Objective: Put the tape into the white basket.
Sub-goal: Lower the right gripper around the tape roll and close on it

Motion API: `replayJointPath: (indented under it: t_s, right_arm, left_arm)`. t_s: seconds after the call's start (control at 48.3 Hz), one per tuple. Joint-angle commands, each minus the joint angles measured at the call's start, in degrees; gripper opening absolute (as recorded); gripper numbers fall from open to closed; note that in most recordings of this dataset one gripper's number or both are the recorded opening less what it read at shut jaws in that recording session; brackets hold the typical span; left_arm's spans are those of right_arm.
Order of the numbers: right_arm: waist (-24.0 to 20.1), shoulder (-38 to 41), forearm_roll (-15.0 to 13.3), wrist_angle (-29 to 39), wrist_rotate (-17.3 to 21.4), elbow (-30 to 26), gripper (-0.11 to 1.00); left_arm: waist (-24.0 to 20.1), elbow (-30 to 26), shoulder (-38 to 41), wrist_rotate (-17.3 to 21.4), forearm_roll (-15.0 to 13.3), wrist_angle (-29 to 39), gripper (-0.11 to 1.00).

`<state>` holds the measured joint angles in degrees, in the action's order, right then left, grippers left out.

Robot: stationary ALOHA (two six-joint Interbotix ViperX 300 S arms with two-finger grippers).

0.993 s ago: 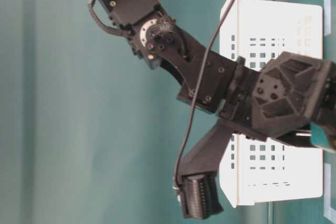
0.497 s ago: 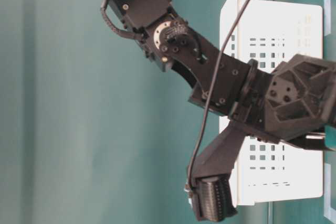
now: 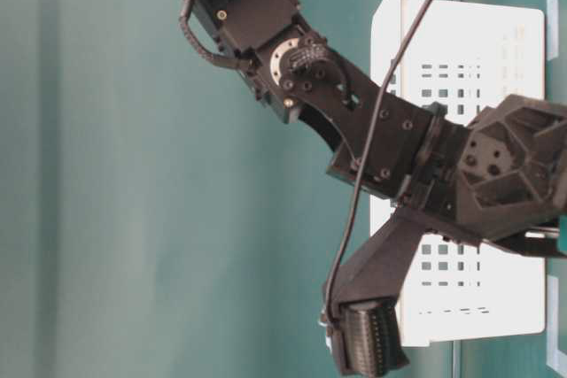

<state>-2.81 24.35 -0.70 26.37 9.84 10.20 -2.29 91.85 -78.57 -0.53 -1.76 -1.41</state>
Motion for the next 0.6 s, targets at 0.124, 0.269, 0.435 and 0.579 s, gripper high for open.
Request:
replayJointPath:
  t_s: [0.124, 0.269, 0.435, 0.579]
  right_arm:
    - [0.18, -0.79, -0.09, -0.26, 0.0, -1.14, 0.99]
    - [0.26, -0.7, -0.18, -0.09, 0.0, -1.14, 0.97]
    - [-0.18, -0.88, -3.52, 1.41, 0.09, -1.32, 0.68]
    - [-0.44, -1.49, -6.06, 3.96, 0.09, -2.55, 0.68]
  left_arm:
    - [-0.18, -1.41, 0.44, 0.09, 0.09, -0.26, -0.11]
    - [-0.18, -1.41, 0.44, 0.09, 0.09, -0.35, -0.11]
    - [-0.18, -1.41, 0.44, 0.09, 0.09, -0.26, -0.11]
    - [-0.18, -1.41, 0.44, 0.09, 0.09, -0.26, -0.11]
